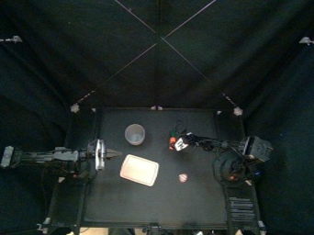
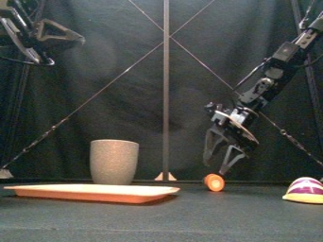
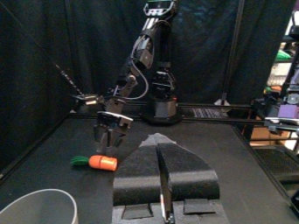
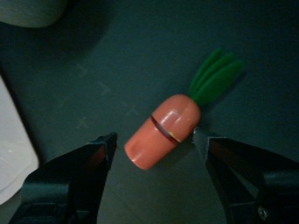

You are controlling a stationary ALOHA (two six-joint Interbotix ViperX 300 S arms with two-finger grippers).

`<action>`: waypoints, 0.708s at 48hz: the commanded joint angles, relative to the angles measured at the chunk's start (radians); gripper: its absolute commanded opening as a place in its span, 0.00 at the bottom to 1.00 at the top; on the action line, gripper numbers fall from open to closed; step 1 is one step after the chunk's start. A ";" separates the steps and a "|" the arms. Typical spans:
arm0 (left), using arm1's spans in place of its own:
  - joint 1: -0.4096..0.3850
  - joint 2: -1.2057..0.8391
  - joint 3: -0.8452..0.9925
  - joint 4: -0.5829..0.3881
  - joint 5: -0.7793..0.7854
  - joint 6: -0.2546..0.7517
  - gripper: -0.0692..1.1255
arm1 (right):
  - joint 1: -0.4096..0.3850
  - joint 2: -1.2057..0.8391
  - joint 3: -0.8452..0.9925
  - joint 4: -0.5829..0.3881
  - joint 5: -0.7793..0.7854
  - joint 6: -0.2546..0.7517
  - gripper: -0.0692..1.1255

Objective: Pick the carrot then place it on the pink plate
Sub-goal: Pick the carrot

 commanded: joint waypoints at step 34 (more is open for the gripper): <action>-0.003 0.002 -0.015 0.000 -0.009 0.000 0.02 | 0.035 0.156 -0.155 -0.005 0.071 -0.003 0.64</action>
